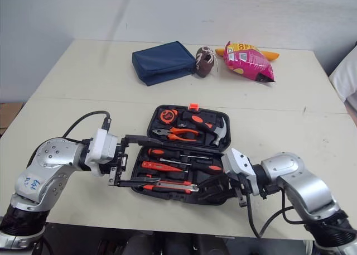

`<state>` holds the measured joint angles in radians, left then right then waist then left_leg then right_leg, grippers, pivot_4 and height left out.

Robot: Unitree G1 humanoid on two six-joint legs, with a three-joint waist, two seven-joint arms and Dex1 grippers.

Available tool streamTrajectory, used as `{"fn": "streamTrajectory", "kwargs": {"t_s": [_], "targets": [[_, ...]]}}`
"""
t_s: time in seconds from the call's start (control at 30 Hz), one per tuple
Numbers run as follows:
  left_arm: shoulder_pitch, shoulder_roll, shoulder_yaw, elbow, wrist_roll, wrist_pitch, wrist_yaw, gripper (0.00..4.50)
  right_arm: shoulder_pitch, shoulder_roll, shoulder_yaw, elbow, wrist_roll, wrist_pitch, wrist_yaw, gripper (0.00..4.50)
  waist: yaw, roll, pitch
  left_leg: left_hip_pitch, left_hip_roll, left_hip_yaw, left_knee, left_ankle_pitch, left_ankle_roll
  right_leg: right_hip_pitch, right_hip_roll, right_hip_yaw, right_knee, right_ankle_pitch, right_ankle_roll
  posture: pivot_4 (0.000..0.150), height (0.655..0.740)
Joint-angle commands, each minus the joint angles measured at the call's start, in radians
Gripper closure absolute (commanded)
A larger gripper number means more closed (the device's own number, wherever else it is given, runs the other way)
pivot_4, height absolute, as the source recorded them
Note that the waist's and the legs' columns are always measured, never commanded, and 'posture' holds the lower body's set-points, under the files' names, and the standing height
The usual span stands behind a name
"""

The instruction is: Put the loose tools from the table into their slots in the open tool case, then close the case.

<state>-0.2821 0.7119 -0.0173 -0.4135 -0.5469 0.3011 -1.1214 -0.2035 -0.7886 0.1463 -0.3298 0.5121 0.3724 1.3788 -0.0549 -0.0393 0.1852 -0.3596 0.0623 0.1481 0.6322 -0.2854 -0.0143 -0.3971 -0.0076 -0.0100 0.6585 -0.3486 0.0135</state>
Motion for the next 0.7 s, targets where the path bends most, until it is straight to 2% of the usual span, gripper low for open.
{"fn": "streamTrajectory", "kwargs": {"t_s": [0.03, 0.13, 0.3, 0.4, 0.57, 0.67, 0.7], "targets": [[0.022, 0.011, 0.011, 0.002, -0.012, -0.018, -0.031, 0.0, 0.036, 0.016, 0.013, 0.137, -0.106, -0.167, -0.001, 4.48, 0.001, 0.0, 0.0, 0.0, 0.0, 0.0, 0.0, 0.0, 0.0, 0.0, 0.0, 0.0, 0.0, 0.0, 0.0, 0.15, 0.74], [0.032, 0.016, 0.017, 0.008, -0.009, -0.014, -0.038, 0.0, 0.064, 0.016, 0.047, 0.218, -0.185, -0.271, 0.007, 4.48, 0.002, 0.0, 0.0, 0.001, 0.0, 0.0, 0.0, 0.0, 0.0, 0.0, 0.0, 0.0, 0.0, 0.0, 0.0, 0.15, 0.74], [0.041, 0.024, 0.028, 0.021, -0.006, -0.013, -0.035, 0.0, 0.09, 0.02, 0.058, 0.262, -0.195, -0.344, 0.009, 4.48, 0.001, 0.0, 0.0, 0.005, 0.0, 0.0, 0.0, 0.0, 0.0, 0.005, 0.0, 0.0, 0.0, 0.0, 0.0, 0.15, 0.74], [0.065, 0.067, 0.053, 0.098, 0.05, -0.008, -0.015, 0.0, 0.086, 0.031, -0.008, 0.211, -0.098, -0.273, -0.039, 4.48, 0.001, 0.0, 0.0, 0.005, 0.0, 0.0, 0.0, 0.0, 0.0, 0.005, 0.0, 0.0, 0.0, 0.0, 0.0, 0.15, 0.74], [0.047, 0.085, 0.123, 0.222, 0.098, 0.019, 0.087, 0.0, 0.092, -0.031, -0.159, 0.019, 0.121, -0.008, -0.132, 4.48, 0.002, 0.001, 0.001, 0.003, 0.0, -0.001, 0.0, 0.0, 0.001, 0.002, -0.001, 0.0, 0.002, 0.0, 0.0, 0.15, 0.74], [0.007, 0.089, 0.139, 0.304, 0.142, 0.039, 0.155, 0.81, 0.082, -0.067, -0.264, -0.03, 0.217, 0.107, -0.196, 4.5, 0.004, 0.002, 0.001, 0.003, 0.0, -0.001, -0.001, -0.001, 0.002, 0.002, -0.001, 0.0, 0.002, 0.0, 0.0, 0.15, 0.74], [-0.011, 0.081, 0.143, 0.328, 0.141, 0.047, 0.172, 1.27, 0.078, -0.081, -0.288, -0.021, 0.207, 0.111, -0.205, 4.5, 0.004, 0.002, 0.001, 0.003, 0.0, -0.001, -0.001, -0.001, 0.002, 0.002, -0.001, 0.0, 0.002, 0.0, 0.0, 0.15, 0.74]]}}
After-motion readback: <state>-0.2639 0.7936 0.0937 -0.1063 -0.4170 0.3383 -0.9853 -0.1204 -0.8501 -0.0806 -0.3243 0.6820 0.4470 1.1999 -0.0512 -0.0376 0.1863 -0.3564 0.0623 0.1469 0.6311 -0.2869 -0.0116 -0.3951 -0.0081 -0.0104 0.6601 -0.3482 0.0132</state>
